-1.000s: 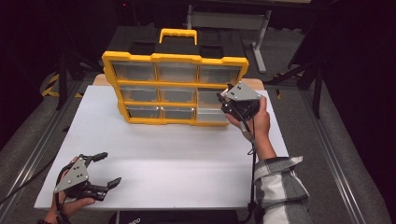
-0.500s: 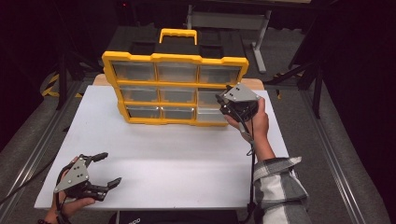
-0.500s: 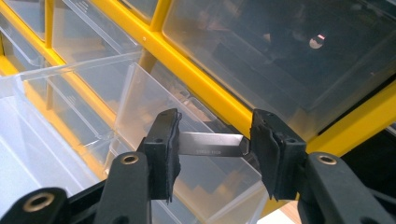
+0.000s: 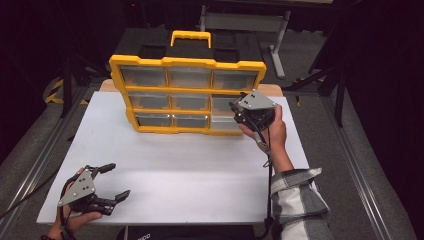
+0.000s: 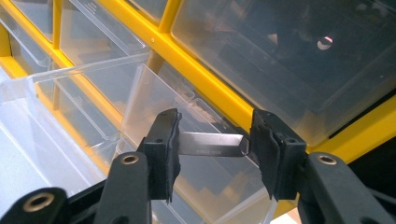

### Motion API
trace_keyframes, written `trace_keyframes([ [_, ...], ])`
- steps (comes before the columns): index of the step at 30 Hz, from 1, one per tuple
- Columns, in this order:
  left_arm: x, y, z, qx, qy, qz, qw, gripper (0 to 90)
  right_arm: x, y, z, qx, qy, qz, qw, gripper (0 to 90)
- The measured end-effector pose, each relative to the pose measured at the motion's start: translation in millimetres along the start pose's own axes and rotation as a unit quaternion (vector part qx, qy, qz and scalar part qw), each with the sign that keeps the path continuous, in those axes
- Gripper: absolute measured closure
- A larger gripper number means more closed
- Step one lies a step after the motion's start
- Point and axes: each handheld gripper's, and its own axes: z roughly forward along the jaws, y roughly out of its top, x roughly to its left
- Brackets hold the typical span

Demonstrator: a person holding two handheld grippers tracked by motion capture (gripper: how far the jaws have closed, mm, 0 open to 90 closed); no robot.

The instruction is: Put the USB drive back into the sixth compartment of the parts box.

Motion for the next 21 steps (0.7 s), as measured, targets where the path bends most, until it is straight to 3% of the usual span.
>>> trace_keyframes([
  [10, 0.1, -0.1, -0.2, 0.000, 0.001, 0.000, 1.0000, 8.1, 1.9, 1.7, -3.4, -0.007, 0.003, 0.003, 1.0000, 52.4],
  [21, 0.5, -0.2, -0.4, 0.000, 0.002, 0.000, 1.0000, 8.2, 3.1, 3.7, -17.9, -0.043, 0.002, 0.022, 0.9988, 54.2],
])
